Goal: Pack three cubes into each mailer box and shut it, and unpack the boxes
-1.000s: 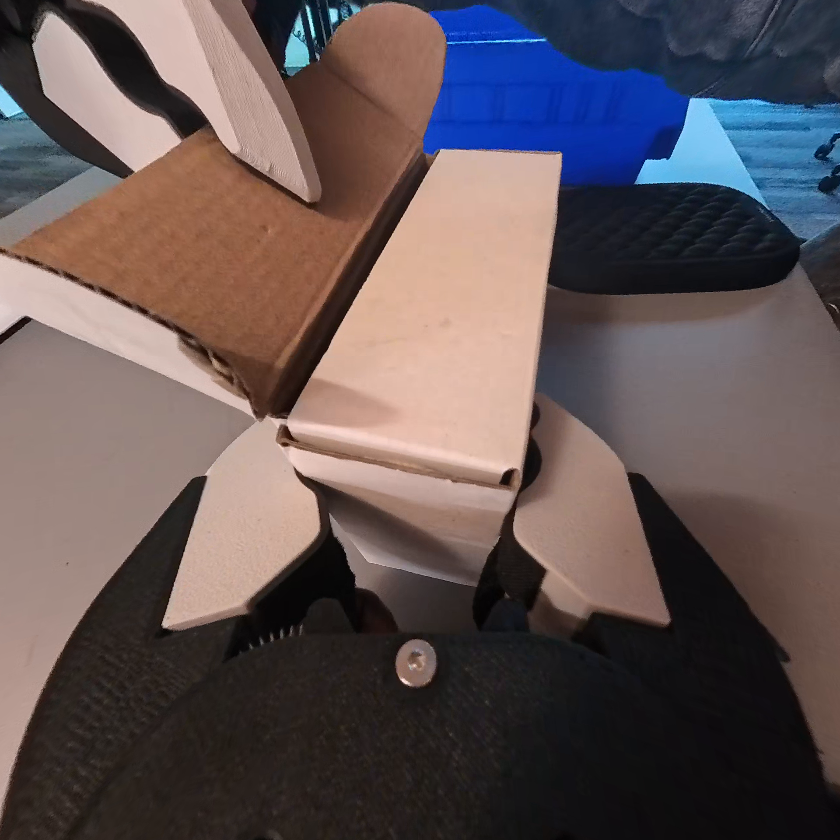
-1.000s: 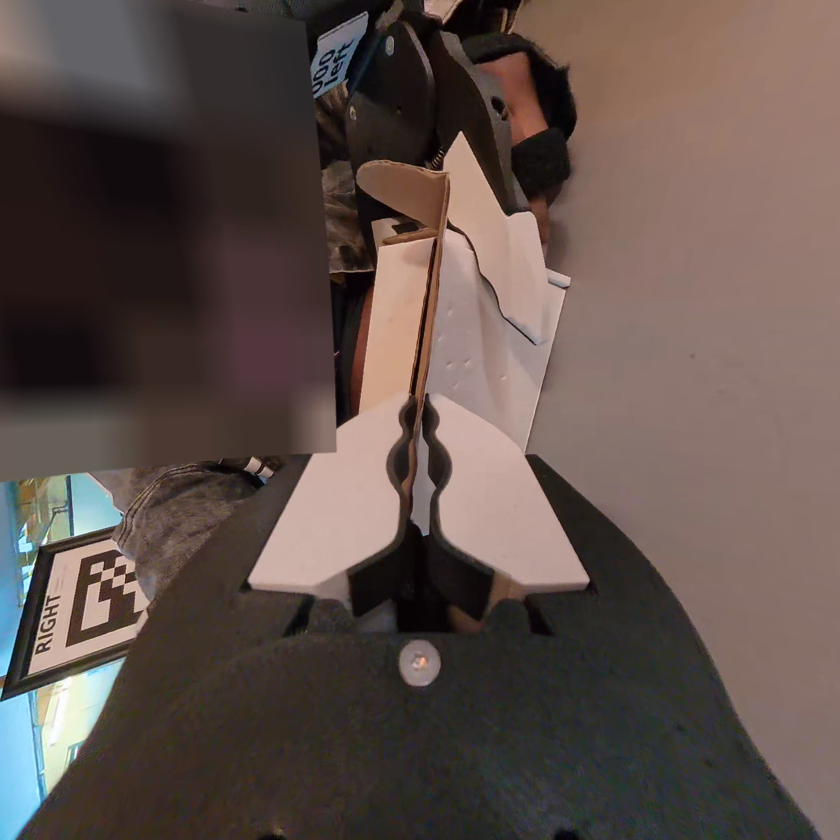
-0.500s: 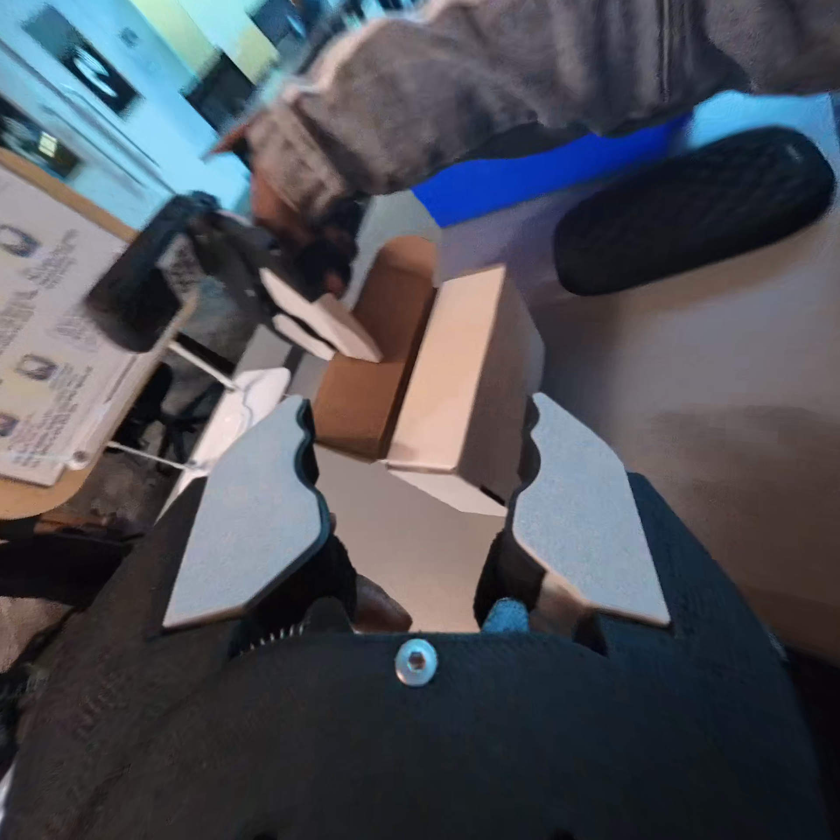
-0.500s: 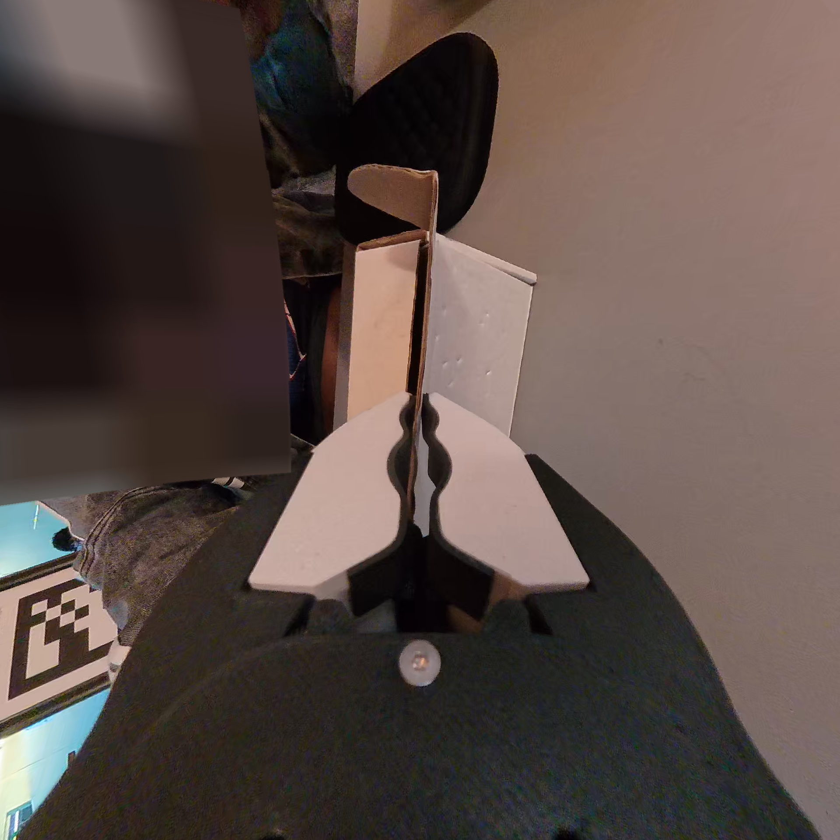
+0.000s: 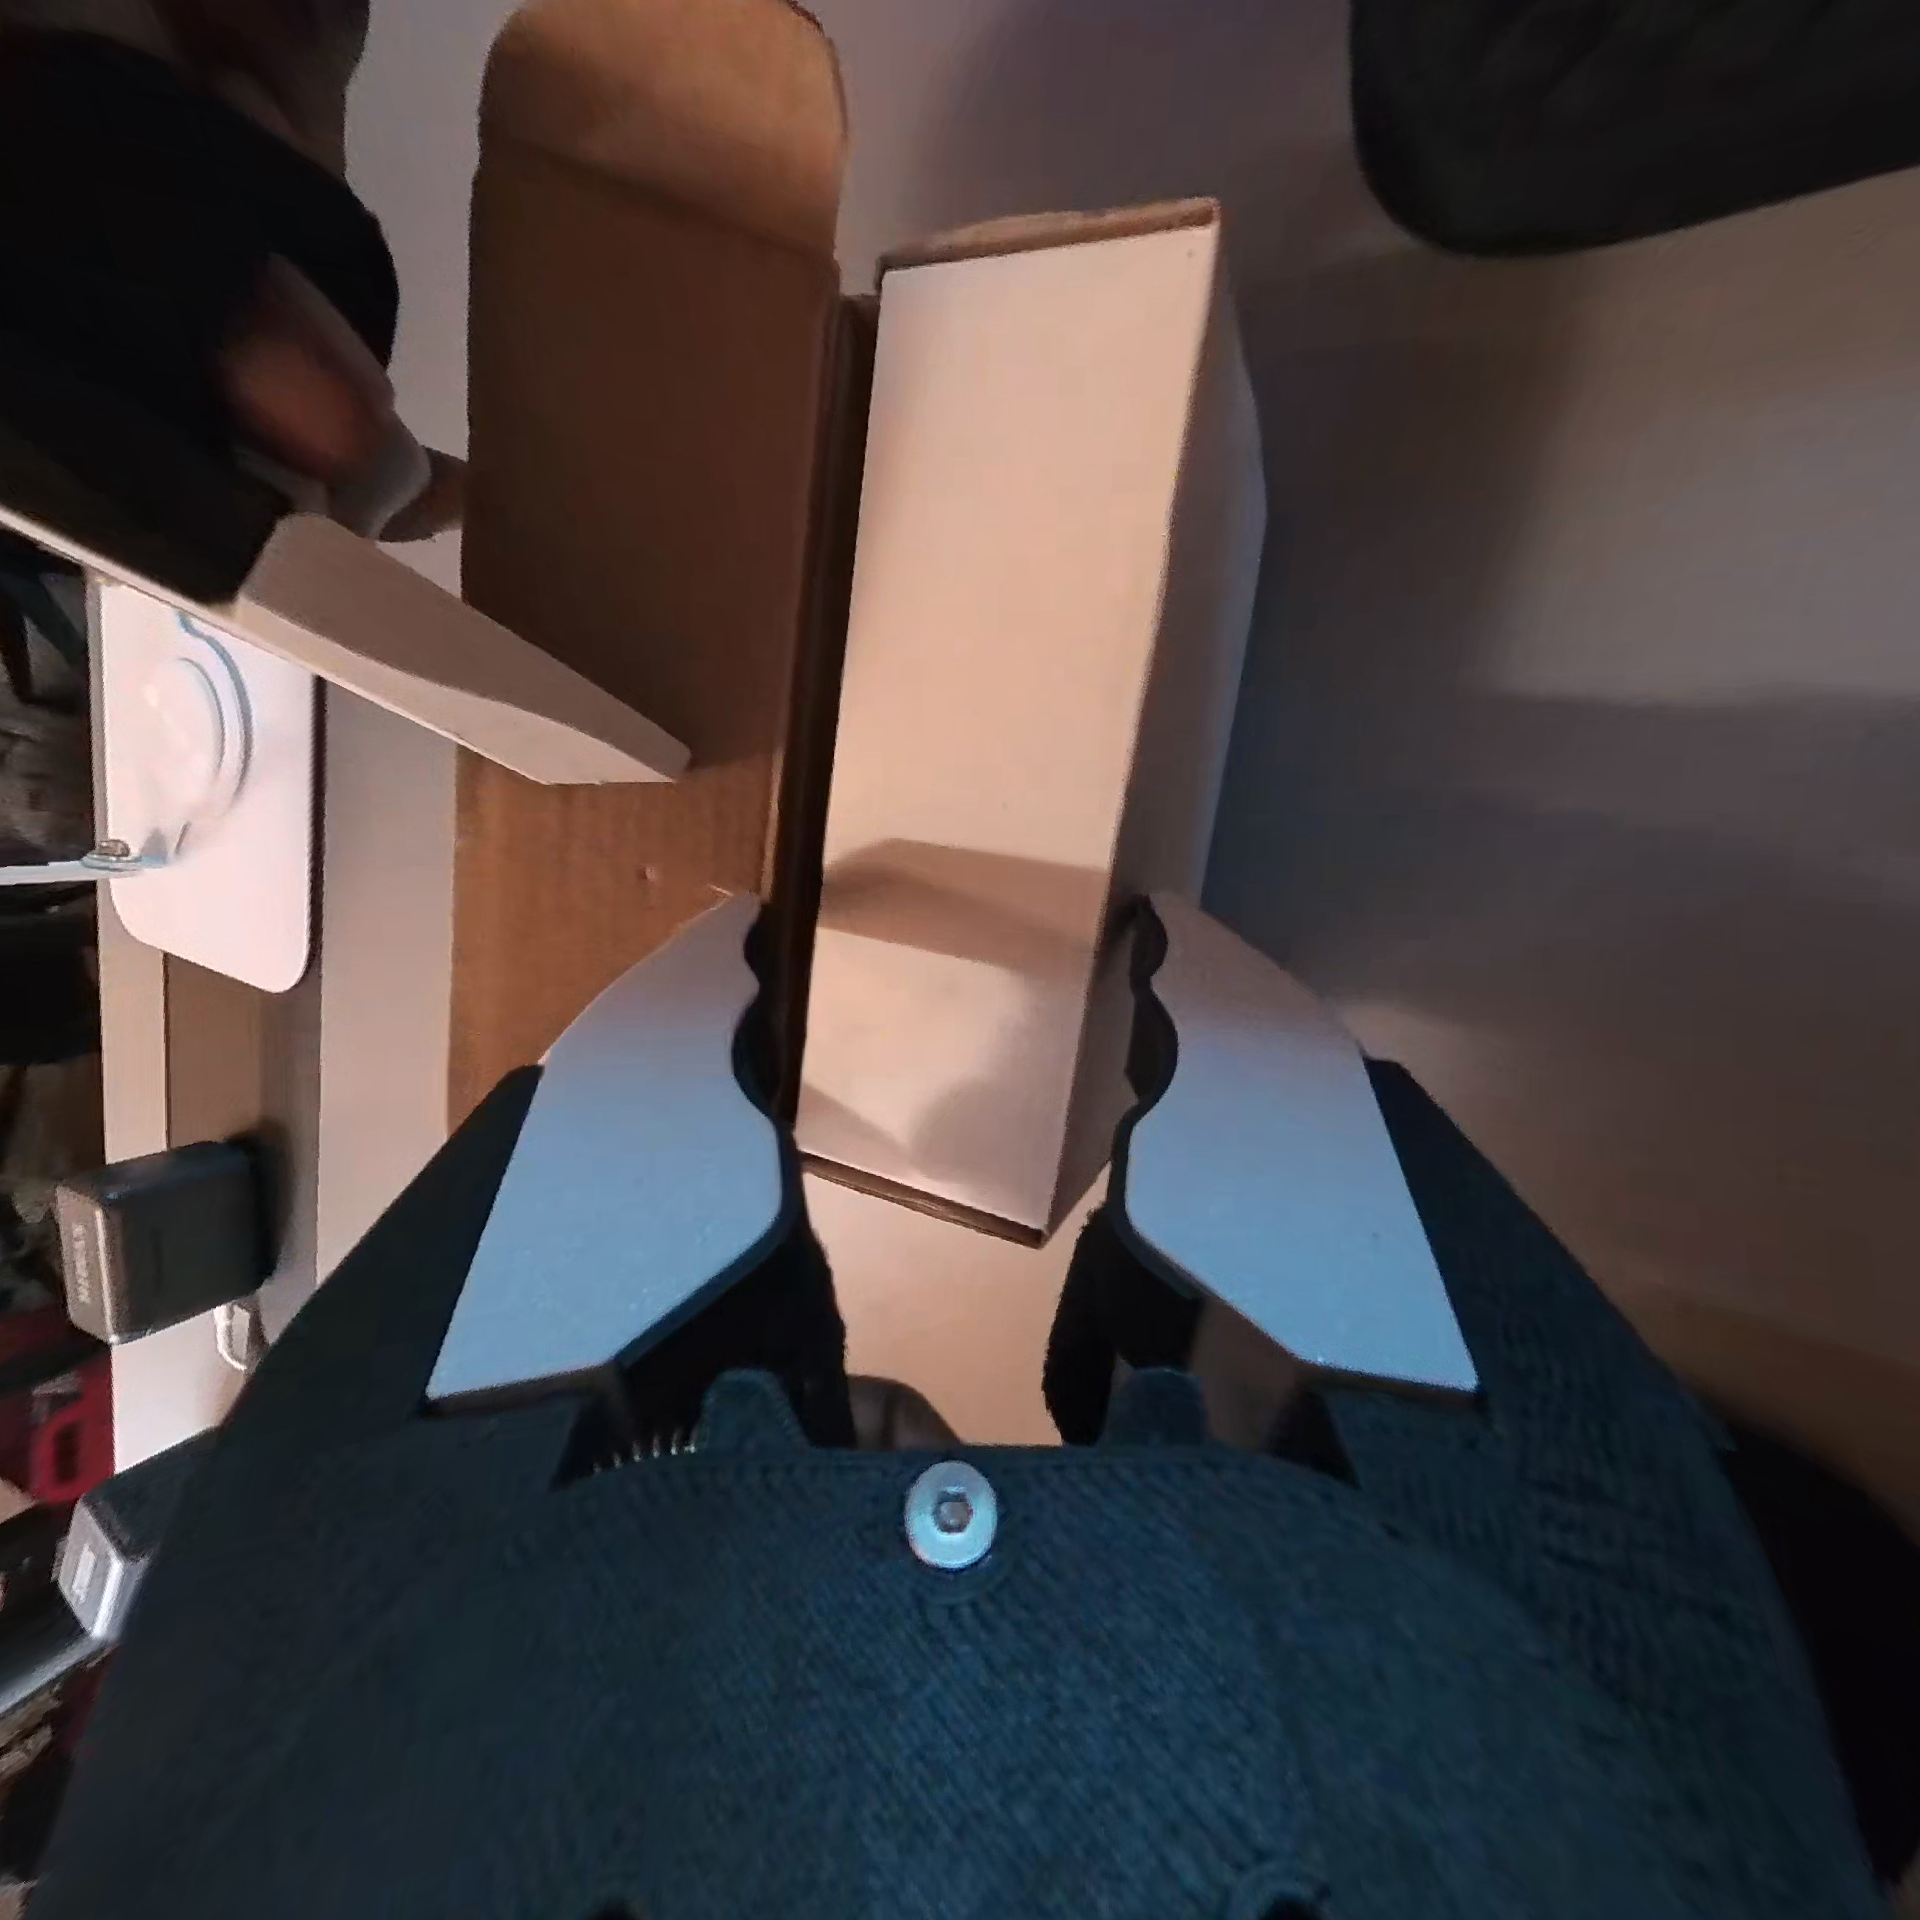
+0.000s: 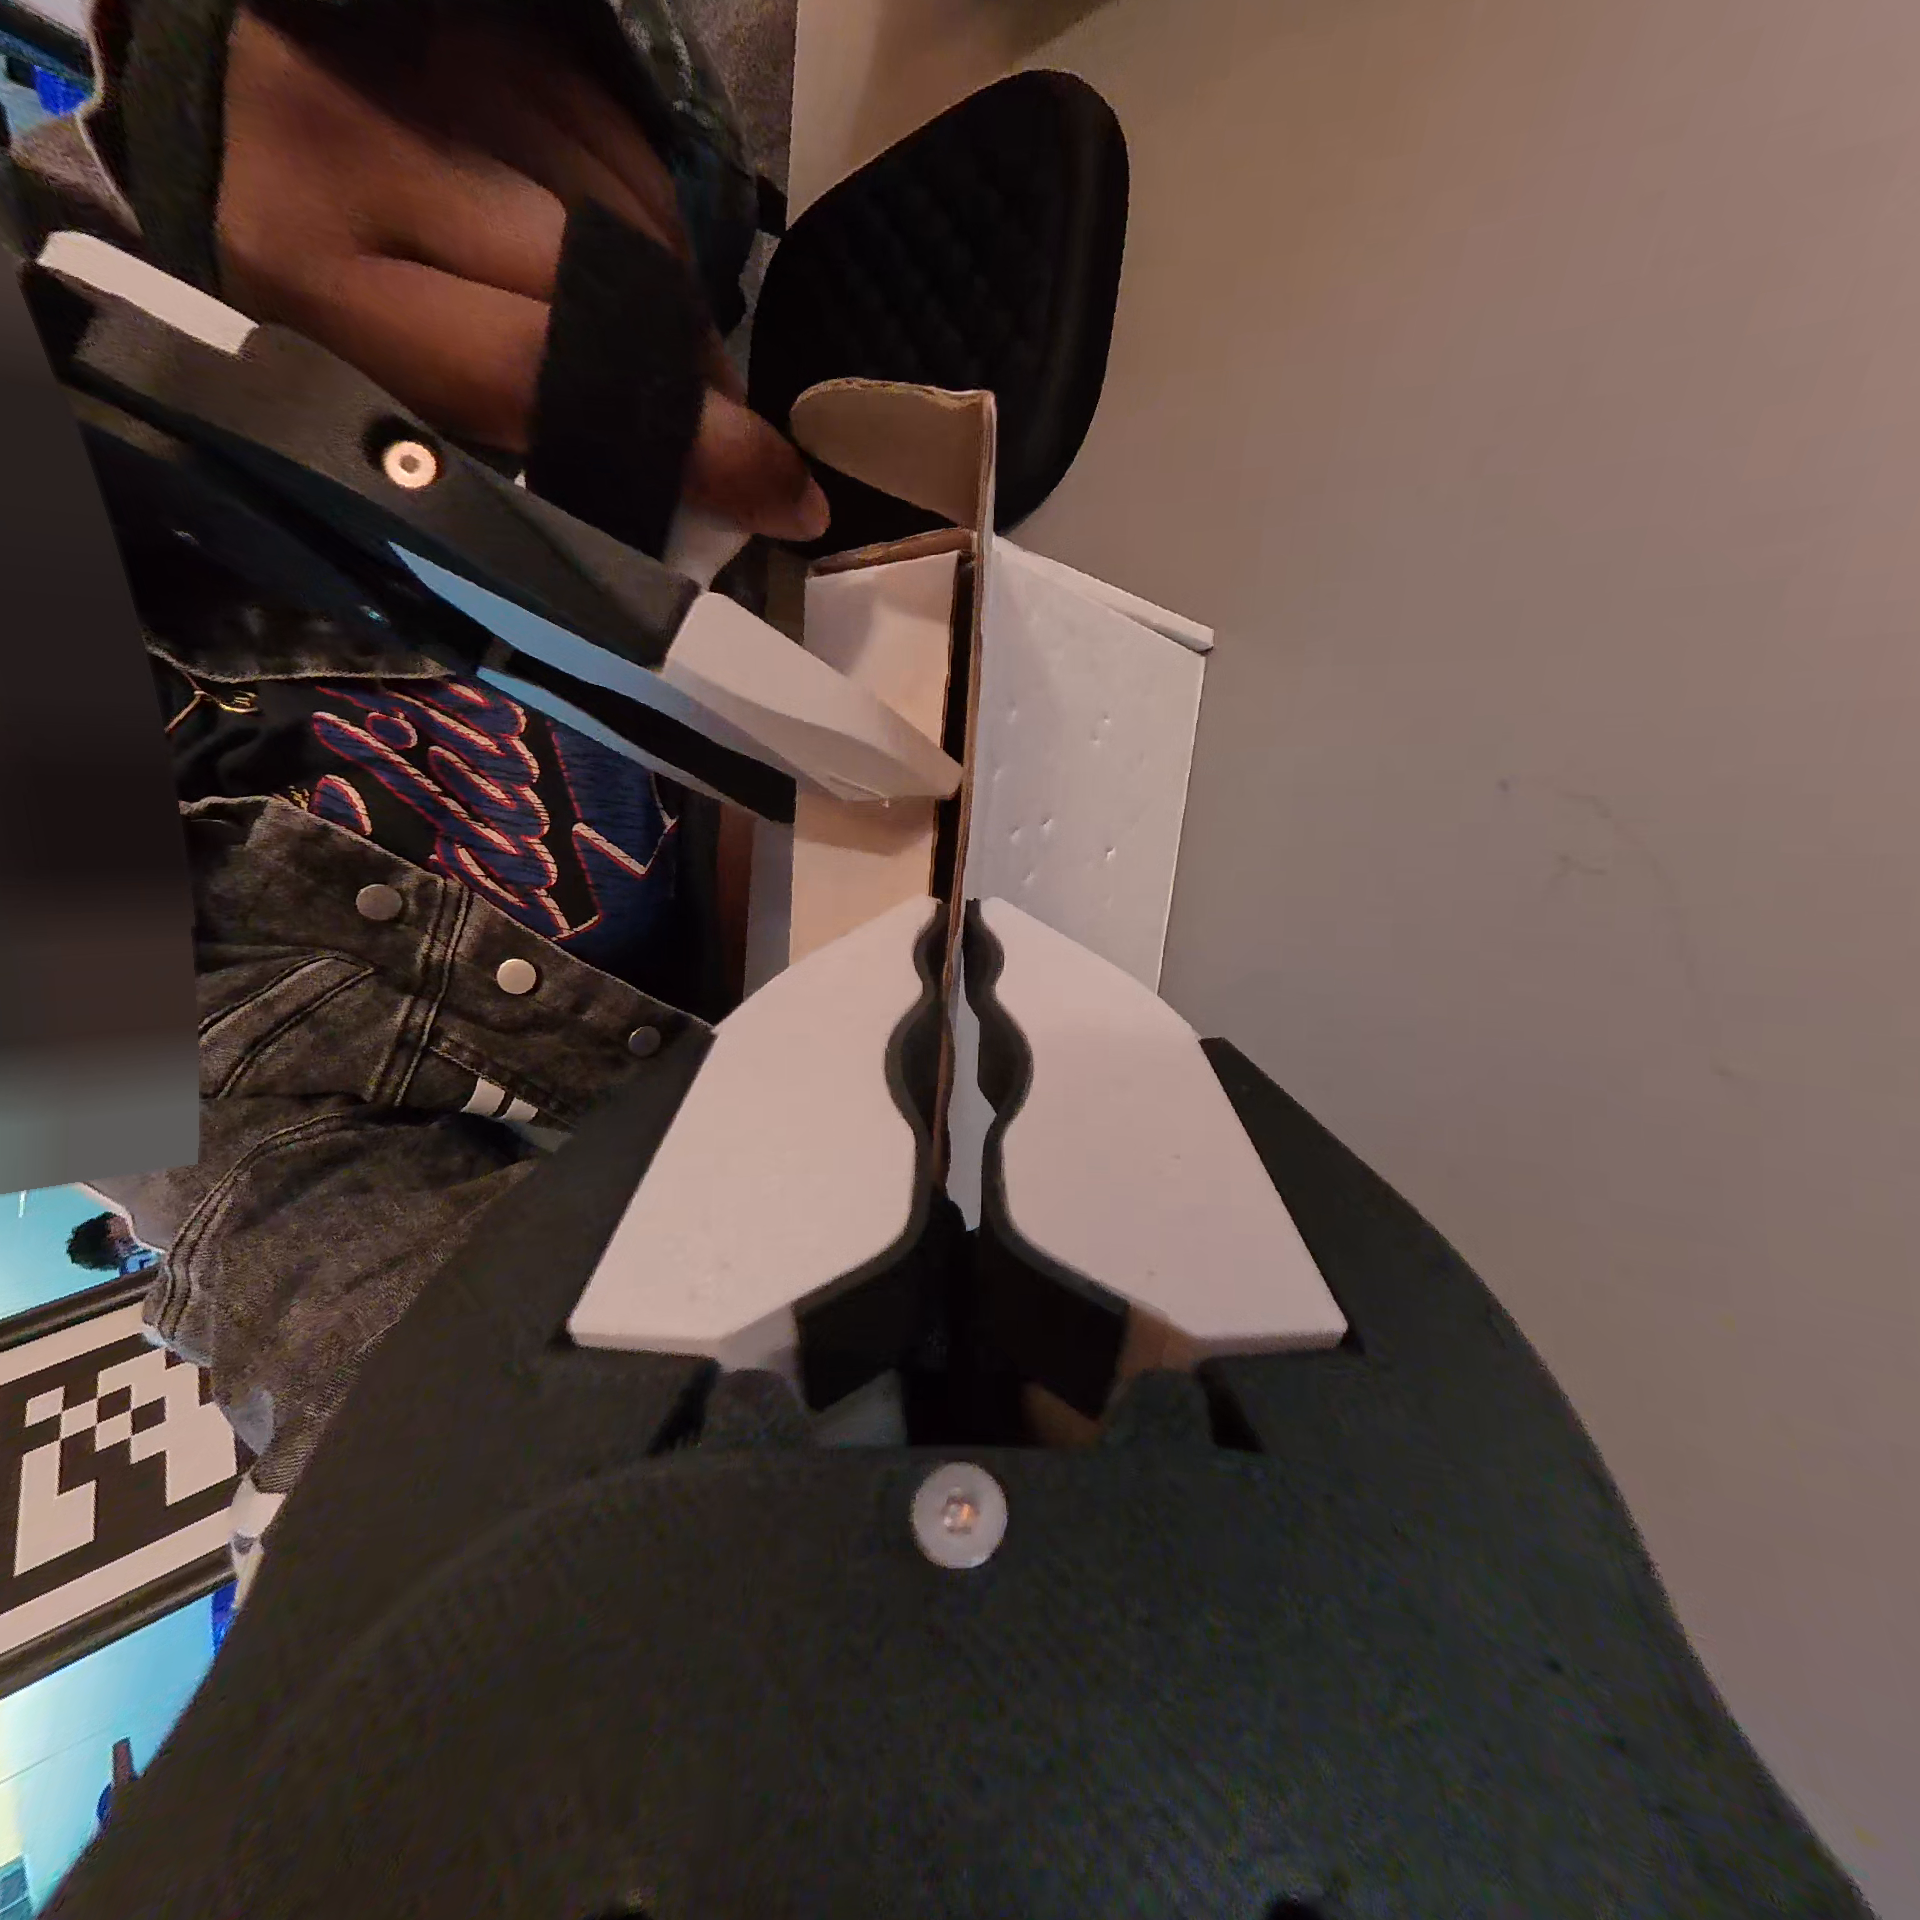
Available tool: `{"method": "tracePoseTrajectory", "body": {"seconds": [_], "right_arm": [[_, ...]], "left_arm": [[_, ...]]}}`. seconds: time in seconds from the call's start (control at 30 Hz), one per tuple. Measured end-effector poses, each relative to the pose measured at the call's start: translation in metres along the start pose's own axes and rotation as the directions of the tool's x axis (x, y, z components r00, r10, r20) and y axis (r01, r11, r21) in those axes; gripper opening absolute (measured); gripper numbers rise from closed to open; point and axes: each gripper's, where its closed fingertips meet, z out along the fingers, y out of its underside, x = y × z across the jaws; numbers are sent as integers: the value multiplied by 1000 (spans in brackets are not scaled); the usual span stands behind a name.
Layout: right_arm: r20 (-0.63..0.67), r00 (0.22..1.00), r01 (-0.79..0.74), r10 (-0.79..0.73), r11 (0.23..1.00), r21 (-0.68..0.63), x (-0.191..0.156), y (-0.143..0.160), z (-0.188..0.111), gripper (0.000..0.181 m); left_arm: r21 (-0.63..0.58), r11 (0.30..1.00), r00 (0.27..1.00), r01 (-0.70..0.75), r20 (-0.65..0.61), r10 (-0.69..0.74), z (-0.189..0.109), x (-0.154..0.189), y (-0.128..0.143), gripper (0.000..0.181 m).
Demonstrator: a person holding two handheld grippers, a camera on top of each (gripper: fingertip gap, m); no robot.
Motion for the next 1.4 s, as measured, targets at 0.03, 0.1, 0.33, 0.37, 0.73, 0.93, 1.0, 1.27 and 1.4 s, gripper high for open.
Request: {"method": "tracePoseTrajectory", "body": {"seconds": [0.03, 0.1, 0.33, 0.37, 0.73, 0.93, 1.0, 1.27, 1.4], "right_arm": [[-2, 1000, 0, 0, 1000, 2, 0, 0, 0, 2], [1, 1000, -3, 3, 1000, 3, 0, 0, 0, 2], [-43, 999, 29, -28, 999, 15, -4, -6, -8, 2], [-56, 998, 36, -35, 999, 29, -5, -8, -11, 3], [-316, 943, 112, -100, 993, 22, -7, -20, -39, 2], [-520, 843, 132, -133, 990, -39, 11, -22, -53, 2], [-575, 805, 134, -147, 989, -66, 20, -22, -56, 2], [-740, 642, 162, -201, 979, -126, 57, -29, -62, 2], [-768, 607, 155, -205, 978, -139, 70, -27, -62, 2]], "left_arm": [[-2, 1000, 1000, -5, -13, 5, 0, 2, 1, 60], [-2, 1000, 1000, -18, -17, 18, 1, 4, 2, 58], [4, 992, 984, -128, 129, 127, -1, -1, 5, 57], [-5, 988, 971, -156, 185, 155, -2, -3, 7, 56], [-62, 942, 763, -328, 571, 303, -7, 31, 13, 55], [-84, 933, 722, -349, 611, 325, -7, 49, 18, 53], [-95, 929, 716, -359, 610, 339, -6, 56, 20, 52], [-67, 933, 749, -352, 578, 324, 16, 77, 28, 14], [-19, 956, 815, -293, 517, 260, 23, 77, 30, 13]]}}
